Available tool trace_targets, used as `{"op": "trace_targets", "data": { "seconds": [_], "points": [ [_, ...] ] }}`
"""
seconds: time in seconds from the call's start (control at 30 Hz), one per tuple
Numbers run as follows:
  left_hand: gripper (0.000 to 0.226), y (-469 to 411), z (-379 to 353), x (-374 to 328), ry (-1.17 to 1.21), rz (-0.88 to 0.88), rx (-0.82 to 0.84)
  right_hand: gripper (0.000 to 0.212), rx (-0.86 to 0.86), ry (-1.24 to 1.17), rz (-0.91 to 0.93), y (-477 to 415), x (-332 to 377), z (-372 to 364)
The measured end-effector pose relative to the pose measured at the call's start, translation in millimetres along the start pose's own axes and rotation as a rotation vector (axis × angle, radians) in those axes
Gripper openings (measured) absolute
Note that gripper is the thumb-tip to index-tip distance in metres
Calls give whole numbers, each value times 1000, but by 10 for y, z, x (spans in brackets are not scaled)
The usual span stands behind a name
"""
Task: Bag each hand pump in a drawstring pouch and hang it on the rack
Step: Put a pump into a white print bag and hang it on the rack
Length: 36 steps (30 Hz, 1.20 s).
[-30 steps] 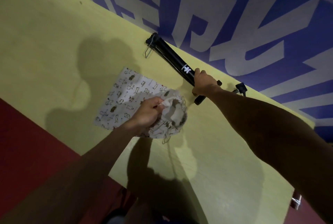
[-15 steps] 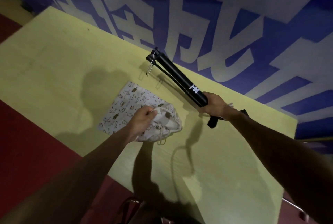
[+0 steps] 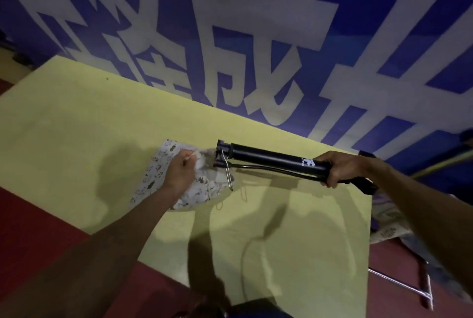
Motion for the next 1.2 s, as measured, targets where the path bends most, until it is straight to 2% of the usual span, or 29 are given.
{"op": "trace_targets", "data": {
  "seconds": [0.13, 0.3, 0.5, 0.6, 0.67, 0.8, 0.9, 0.93, 1.0, 1.13, 1.2],
  "points": [
    [20, 70, -44, -200, -10, -109, 3, 38, 25, 78, 7, 49, 42, -139],
    [10, 238, -216, -416, -20, -209, 131, 33, 56, 101, -4, -1, 212, -288],
    [16, 334, -202, -312, -300, -261, 176, 33, 75, 52, -19, 63, 194, -271],
    [30, 356, -204, -187, -440, -236, 210, 27, 84, 9, -28, 140, 160, -291],
    [27, 397, -257, -174, -479, -236, 237, 25, 83, -37, -33, 200, 153, -327],
    [19, 534, -485, -290, -339, -176, 326, 24, 100, -88, -56, 221, 142, -510],
    [5, 580, -515, -471, -179, -130, 250, 23, 82, -82, -68, 210, 173, -619],
    [5, 609, -523, -568, -128, -143, 216, 23, 79, -81, -61, 218, 176, -632],
    [17, 692, -581, -737, -69, -185, 202, 25, 98, -73, -38, 230, 237, -661],
    [9, 1014, -935, -938, 31, -213, 397, 22, 112, -75, 44, 270, 500, -681],
    [11, 1188, -1144, -1060, 39, -234, 459, 4, 90, -88, 86, 337, 632, -625]
  ]
}}
Point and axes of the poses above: each hand's wrist, its own y-axis away from the middle knuckle, its own z-axis out of the back of the hand, x = y × z, the point moved 8 cm from there along -y, towards the middle knuckle, and after that the axes turned 7 degrees about -x, right-handed, at the moved point
